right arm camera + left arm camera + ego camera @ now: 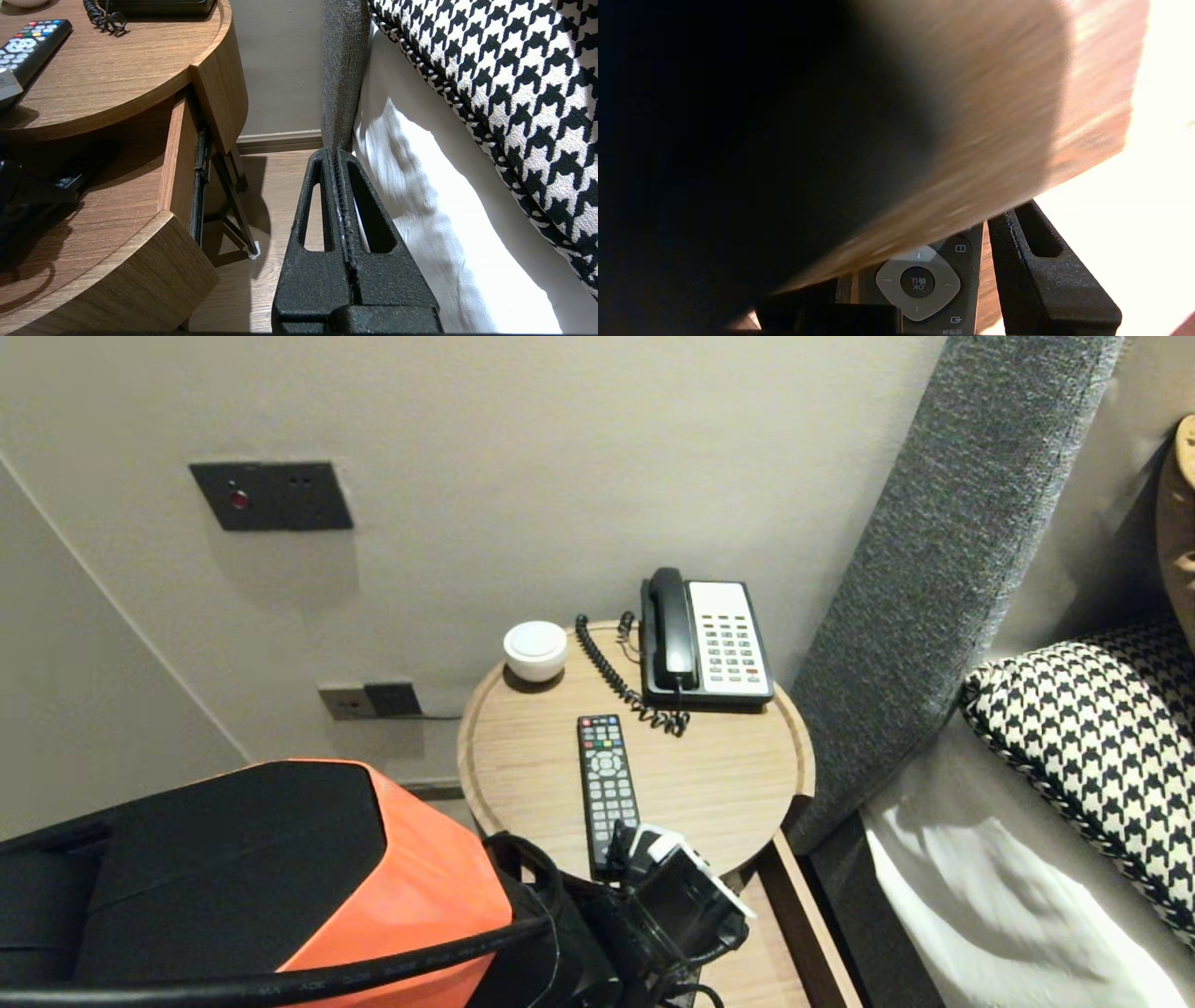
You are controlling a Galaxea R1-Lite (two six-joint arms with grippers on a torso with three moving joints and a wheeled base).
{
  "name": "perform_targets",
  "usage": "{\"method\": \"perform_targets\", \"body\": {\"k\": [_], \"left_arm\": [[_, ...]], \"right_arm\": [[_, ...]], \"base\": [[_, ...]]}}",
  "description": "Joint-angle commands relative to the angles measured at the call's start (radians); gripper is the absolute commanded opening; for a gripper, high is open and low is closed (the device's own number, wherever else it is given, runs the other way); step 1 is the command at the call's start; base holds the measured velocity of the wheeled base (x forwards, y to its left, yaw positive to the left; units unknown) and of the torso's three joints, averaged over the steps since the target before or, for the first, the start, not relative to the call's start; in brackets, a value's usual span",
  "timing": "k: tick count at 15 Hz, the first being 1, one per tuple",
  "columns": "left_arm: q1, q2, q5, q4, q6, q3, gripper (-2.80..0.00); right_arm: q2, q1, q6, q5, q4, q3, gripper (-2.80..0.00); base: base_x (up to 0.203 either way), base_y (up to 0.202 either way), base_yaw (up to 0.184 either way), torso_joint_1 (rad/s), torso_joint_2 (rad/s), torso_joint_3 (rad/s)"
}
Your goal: Put the remote controls on the table in the drawer one by one
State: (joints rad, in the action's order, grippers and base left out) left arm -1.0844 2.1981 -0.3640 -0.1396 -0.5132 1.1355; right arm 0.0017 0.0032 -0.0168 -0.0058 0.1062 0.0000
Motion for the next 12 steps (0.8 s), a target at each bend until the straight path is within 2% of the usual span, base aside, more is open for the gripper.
{"method": "perform_targets", "body": {"k": [1, 12], "left_arm": [[0.003, -0.001, -0.004, -0.002, -0.003, -0.008, -2.80], [0.012, 0.012, -0.009, -0.023, -0.001, -0.010, -2.80]], "right_arm": [[0.001, 0.001, 0.000, 0.000, 0.001, 0.040, -2.80], [0.001, 0.001, 0.000, 0.000, 0.001, 0.040, -2.80]], "base": [[0.000, 0.000, 0.000, 0.000, 0.00, 0.000], [0.000, 0.000, 0.000, 0.000, 0.00, 0.000]]}}
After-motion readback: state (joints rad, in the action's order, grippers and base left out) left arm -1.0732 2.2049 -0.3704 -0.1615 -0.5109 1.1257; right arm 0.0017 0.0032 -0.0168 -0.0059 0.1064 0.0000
